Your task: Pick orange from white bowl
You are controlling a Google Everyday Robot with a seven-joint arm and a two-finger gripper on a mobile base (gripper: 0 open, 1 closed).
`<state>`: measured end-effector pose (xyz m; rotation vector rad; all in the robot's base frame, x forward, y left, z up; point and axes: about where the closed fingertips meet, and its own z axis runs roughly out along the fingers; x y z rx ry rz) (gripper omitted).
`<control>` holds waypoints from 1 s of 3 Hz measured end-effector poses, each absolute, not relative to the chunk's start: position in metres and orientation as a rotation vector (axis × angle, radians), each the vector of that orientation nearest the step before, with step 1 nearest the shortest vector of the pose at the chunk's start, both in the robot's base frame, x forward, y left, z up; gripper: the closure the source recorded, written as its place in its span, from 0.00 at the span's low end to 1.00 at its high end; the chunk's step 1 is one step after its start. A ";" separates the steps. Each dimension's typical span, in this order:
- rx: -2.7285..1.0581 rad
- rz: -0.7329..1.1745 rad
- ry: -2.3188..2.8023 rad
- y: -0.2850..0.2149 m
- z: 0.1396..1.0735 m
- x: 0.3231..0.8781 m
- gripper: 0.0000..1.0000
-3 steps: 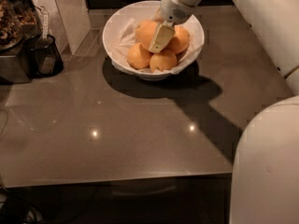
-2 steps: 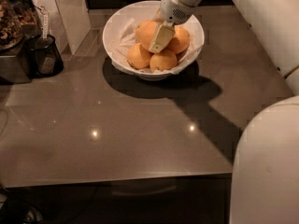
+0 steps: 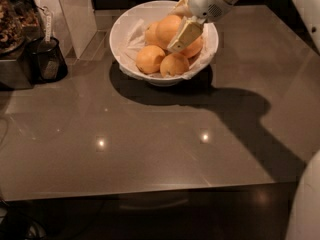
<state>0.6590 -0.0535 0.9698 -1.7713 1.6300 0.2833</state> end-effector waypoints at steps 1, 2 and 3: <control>-1.705 0.386 1.511 -0.062 0.992 0.622 1.00; -1.634 0.441 1.479 -0.077 1.005 0.575 1.00; -1.585 0.456 1.525 -0.098 1.002 0.526 1.00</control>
Offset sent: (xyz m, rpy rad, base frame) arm -0.1508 -0.0490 0.0391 0.3125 -0.0116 0.0211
